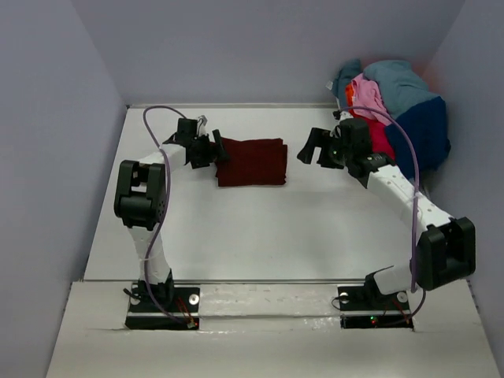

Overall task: Fold and stack the t-shirts
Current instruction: Put the neatly folded tshirt into the corner of the board with the left arm

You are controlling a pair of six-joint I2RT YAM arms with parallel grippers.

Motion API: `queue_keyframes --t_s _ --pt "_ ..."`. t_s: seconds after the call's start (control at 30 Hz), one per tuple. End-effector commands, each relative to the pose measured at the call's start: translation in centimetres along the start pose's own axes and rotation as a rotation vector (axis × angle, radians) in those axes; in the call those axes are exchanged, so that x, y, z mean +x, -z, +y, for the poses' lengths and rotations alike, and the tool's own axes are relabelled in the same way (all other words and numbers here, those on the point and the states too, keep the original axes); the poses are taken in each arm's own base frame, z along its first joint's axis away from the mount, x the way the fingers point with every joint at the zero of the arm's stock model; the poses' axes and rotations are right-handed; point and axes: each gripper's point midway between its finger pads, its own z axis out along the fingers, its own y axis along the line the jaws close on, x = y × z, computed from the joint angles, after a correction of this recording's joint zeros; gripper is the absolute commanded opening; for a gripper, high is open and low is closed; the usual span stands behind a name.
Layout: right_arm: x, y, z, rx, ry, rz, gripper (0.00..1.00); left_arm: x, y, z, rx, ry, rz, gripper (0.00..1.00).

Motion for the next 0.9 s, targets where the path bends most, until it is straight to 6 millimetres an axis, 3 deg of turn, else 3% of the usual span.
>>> queue_keyframes --t_s 0.0,0.13,0.17,0.23,0.27,0.37,0.4,0.5,0.53,0.6,0.63,0.67,0.7,0.73,0.77,0.8,0.83,0.87 --pt "0.5 0.8 -1.0 0.051 -0.023 -0.044 0.94 0.0 -1.2 -1.6 0.045 0.019 -0.015 0.95" --pt "1.0 2.6 -1.4 0.067 -0.045 -0.081 0.94 1.2 -2.7 -1.4 0.020 0.049 -0.001 0.79" --pt "0.8 3.1 -1.7 0.084 -0.040 -0.099 0.94 1.4 -2.9 -1.6 0.022 0.048 -0.002 0.67" --pt "0.4 4.4 -1.8 0.100 -0.030 -0.120 0.93 1.6 -3.3 -1.4 0.017 0.064 -0.002 0.54" --pt "0.5 4.8 -2.1 0.121 -0.024 -0.120 0.93 2.1 -3.7 -1.6 0.020 0.060 0.005 0.42" --pt "0.0 6.2 -1.8 0.121 -0.022 -0.144 0.91 1.9 -4.1 -1.6 0.025 0.064 0.000 0.21" --pt "0.2 6.5 -1.8 0.124 -0.030 -0.136 0.91 1.5 -4.1 -1.3 0.002 0.063 -0.016 0.06" --pt "0.6 7.0 -2.5 0.160 -0.054 -0.138 0.91 -0.7 -3.4 -1.3 -0.032 0.011 -0.074 0.06" --pt "0.9 7.1 -2.6 0.162 -0.059 -0.131 0.91 -3.2 -2.9 -1.2 -0.063 -0.008 -0.126 0.06" --pt "1.7 7.1 -2.8 0.165 -0.077 -0.116 0.91 -4.9 -2.3 0.9 -0.130 -0.036 -0.128 0.06" --pt "1.9 7.2 -2.9 0.169 -0.082 -0.113 0.91 -7.3 -1.7 0.7 -0.125 -0.051 -0.166 0.06" --pt "2.0 7.2 -2.9 0.170 -0.087 -0.114 0.91 -8.2 -1.6 1.5 -0.141 -0.059 -0.170 0.06" --pt "2.1 7.5 -3.0 0.169 -0.091 -0.121 0.91 -10.5 -0.4 3.0 -0.181 -0.063 -0.198 0.06" --pt "2.1 7.7 -3.0 0.169 -0.095 -0.125 0.91 -10.1 -0.3 4.5 -0.208 -0.064 -0.175 0.06" --pt "2.0 8.1 -2.9 0.166 -0.101 -0.136 0.91 -12.0 0.8 6.1 -0.241 -0.077 -0.195 0.06" --pt "2.1 8.1 -3.0 0.168 -0.101 -0.135 0.92 -12.4 0.9 6.2 -0.257 -0.076 -0.200 0.06" --pt "2.2 8.3 -2.9 0.164 -0.100 -0.142 0.92 -14.4 1.9 8.4 -0.321 -0.089 -0.235 0.06" --pt "2.1 8.3 -2.9 0.164 -0.102 -0.146 0.92 -14.6 2.5 9.8 -0.366 -0.086 -0.226 0.06"
